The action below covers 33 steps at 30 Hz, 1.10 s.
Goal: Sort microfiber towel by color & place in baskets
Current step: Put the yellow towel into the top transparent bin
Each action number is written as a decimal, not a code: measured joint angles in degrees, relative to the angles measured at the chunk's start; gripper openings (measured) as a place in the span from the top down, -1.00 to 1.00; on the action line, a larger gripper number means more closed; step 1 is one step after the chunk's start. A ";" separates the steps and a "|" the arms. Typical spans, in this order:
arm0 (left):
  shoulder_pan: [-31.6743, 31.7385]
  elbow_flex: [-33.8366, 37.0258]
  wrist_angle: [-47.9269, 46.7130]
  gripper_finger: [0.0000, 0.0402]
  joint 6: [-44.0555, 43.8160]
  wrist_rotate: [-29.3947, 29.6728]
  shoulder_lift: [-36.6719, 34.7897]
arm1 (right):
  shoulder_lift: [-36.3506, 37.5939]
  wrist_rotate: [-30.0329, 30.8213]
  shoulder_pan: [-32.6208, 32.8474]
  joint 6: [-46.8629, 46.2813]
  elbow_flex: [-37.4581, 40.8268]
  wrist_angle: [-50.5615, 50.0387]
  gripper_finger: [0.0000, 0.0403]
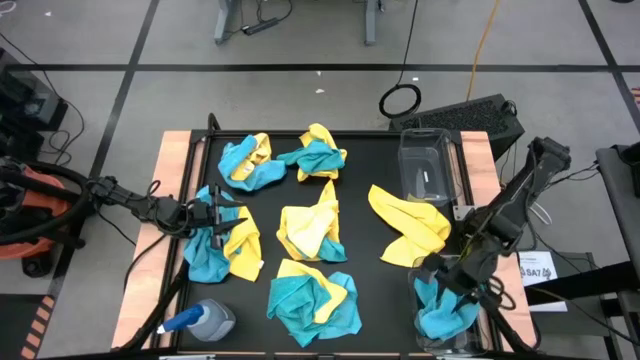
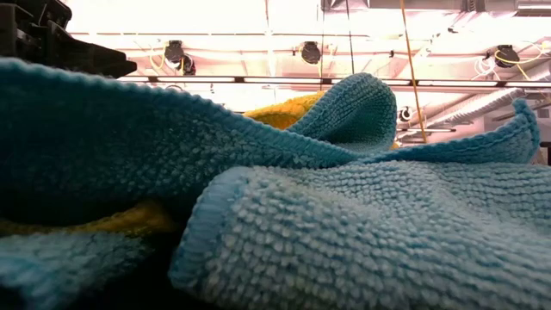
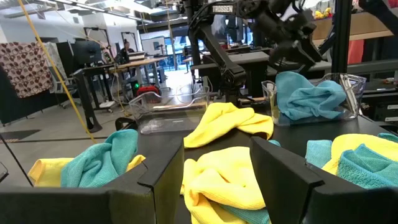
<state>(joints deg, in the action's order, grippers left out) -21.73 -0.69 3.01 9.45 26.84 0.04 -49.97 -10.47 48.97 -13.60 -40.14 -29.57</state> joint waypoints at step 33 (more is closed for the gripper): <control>-0.01 0.01 0.00 0.04 -0.01 0.00 0.00 | -13.80 25.23 -26.19 10.00 -5.84 -23.23 0.09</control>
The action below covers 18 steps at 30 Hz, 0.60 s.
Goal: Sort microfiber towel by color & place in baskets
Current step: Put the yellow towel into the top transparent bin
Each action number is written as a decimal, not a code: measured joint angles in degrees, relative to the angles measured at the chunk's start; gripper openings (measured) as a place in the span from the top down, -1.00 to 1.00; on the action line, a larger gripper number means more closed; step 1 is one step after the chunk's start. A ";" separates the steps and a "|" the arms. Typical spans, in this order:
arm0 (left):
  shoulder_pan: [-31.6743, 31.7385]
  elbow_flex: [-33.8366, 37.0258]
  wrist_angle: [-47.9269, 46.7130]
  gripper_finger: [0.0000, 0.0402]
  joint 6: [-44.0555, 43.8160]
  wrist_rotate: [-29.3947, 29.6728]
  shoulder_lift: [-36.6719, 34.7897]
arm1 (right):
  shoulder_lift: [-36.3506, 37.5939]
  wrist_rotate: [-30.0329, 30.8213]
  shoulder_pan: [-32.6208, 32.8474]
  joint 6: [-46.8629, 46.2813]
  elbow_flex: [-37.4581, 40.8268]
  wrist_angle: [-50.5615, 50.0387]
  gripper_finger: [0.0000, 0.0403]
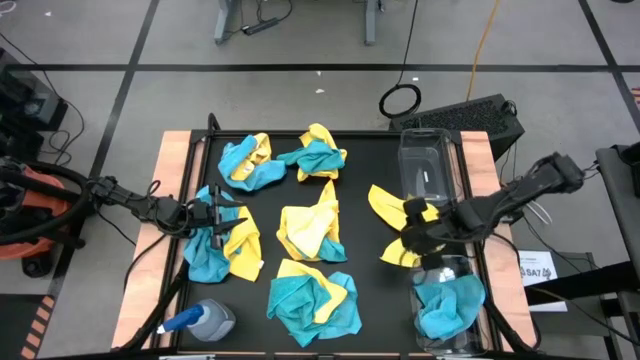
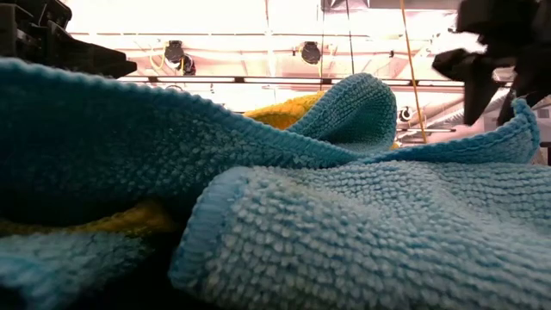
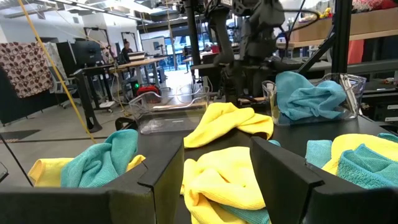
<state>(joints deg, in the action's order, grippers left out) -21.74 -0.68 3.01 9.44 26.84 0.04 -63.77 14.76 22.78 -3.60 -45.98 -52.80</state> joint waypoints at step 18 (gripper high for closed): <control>0.01 -0.01 0.01 0.04 0.01 0.01 -0.01 | -13.43 -1.15 -9.01 -1.15 -0.31 -0.76 0.09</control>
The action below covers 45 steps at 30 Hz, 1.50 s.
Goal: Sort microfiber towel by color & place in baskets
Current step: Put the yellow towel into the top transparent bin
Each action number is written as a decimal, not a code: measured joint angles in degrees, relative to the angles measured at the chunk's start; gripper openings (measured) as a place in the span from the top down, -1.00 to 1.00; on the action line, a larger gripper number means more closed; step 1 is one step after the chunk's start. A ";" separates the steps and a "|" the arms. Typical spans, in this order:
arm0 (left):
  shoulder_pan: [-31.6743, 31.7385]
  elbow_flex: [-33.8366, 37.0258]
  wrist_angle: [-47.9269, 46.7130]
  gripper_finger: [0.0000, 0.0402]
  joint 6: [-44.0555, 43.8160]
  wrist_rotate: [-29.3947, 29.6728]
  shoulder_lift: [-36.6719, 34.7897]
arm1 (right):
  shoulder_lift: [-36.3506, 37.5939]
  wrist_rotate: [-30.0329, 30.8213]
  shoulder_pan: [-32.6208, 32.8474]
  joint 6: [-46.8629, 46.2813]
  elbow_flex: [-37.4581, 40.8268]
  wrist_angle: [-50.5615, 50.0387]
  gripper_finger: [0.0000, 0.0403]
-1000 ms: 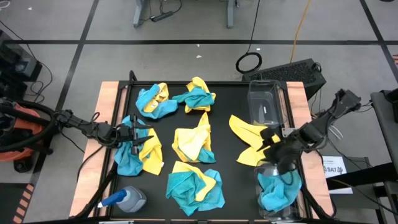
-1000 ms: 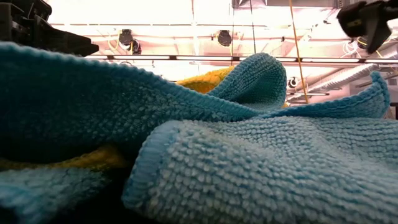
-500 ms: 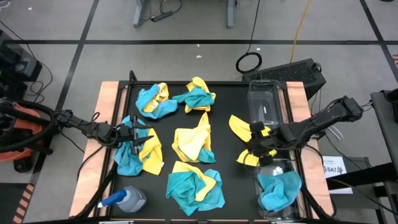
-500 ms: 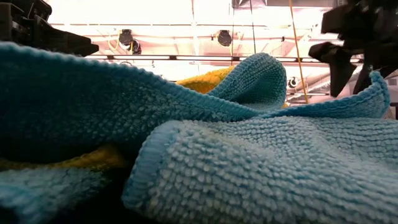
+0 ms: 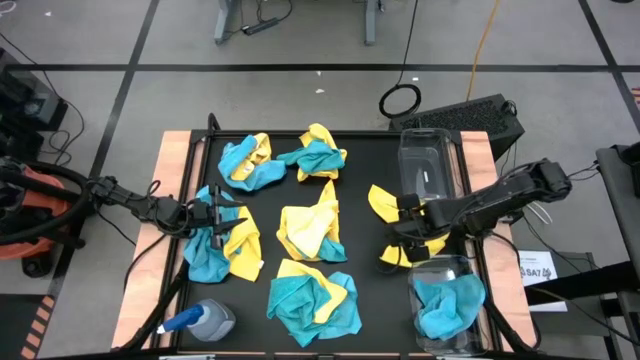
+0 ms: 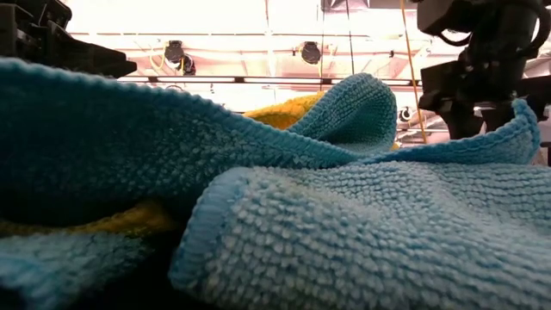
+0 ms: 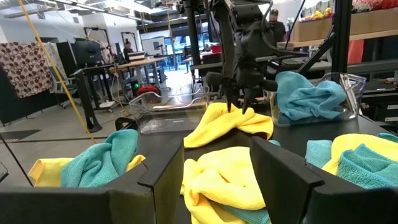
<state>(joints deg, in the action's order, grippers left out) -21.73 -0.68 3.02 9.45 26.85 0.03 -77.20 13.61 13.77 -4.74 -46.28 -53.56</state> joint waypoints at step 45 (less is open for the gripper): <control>-0.01 0.01 -0.01 0.04 0.00 0.00 0.00 | -6.25 -3.03 -7.16 38.42 -6.97 -6.18 0.09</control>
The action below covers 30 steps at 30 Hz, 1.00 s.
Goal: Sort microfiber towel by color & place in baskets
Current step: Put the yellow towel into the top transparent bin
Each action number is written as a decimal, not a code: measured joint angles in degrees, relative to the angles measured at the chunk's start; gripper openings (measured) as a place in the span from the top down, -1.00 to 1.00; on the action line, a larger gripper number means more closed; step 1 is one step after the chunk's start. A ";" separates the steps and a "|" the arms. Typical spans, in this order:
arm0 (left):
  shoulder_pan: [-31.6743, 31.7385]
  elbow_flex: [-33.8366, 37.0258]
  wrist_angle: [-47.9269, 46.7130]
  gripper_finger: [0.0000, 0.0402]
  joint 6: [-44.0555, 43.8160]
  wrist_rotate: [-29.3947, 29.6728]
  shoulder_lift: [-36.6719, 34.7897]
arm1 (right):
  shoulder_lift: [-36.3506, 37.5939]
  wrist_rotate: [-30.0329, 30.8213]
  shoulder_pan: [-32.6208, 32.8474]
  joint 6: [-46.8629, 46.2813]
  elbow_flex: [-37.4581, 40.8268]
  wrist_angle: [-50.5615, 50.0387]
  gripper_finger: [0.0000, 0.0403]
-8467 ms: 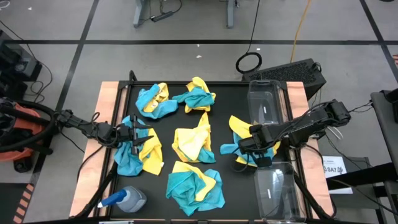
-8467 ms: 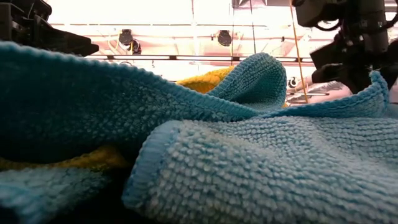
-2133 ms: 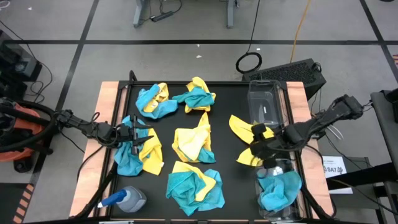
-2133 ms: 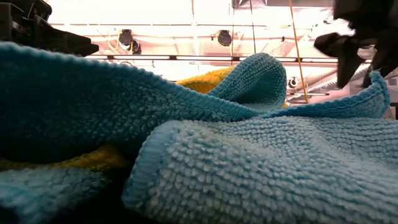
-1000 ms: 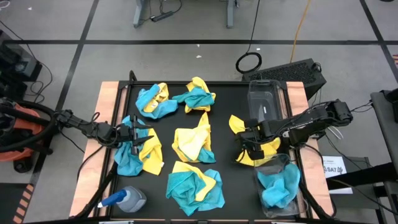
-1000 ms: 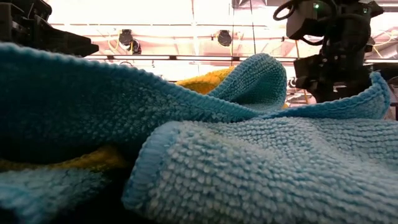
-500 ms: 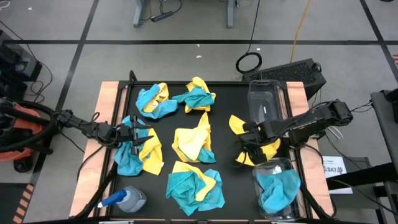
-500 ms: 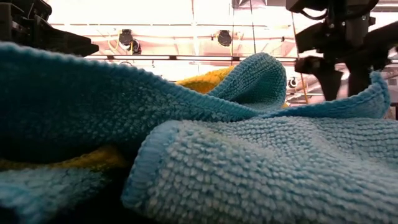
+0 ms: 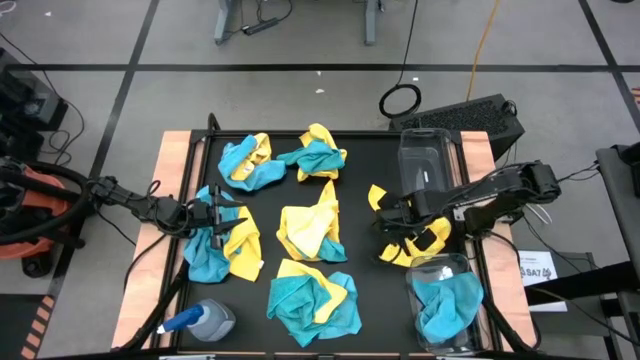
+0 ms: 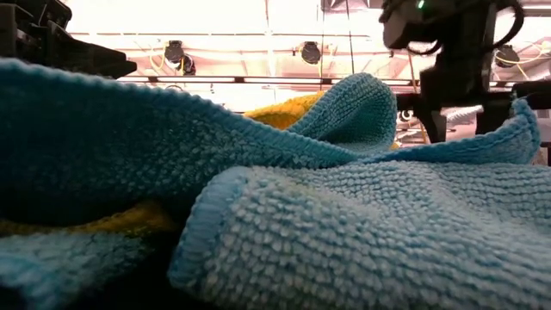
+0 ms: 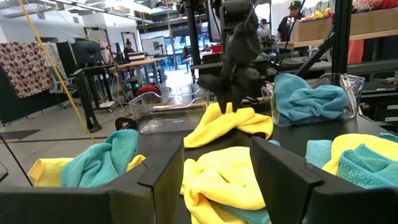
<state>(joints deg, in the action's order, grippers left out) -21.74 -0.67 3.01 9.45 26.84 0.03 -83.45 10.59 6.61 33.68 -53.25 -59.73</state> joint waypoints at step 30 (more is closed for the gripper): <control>0.00 -0.02 0.00 0.04 0.00 0.01 0.00 | -14.13 -0.64 -5.01 2.57 0.09 0.20 0.92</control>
<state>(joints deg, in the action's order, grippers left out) -21.74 -0.69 3.01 9.45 26.85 0.03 -97.58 9.94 1.60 36.25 -53.17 -59.53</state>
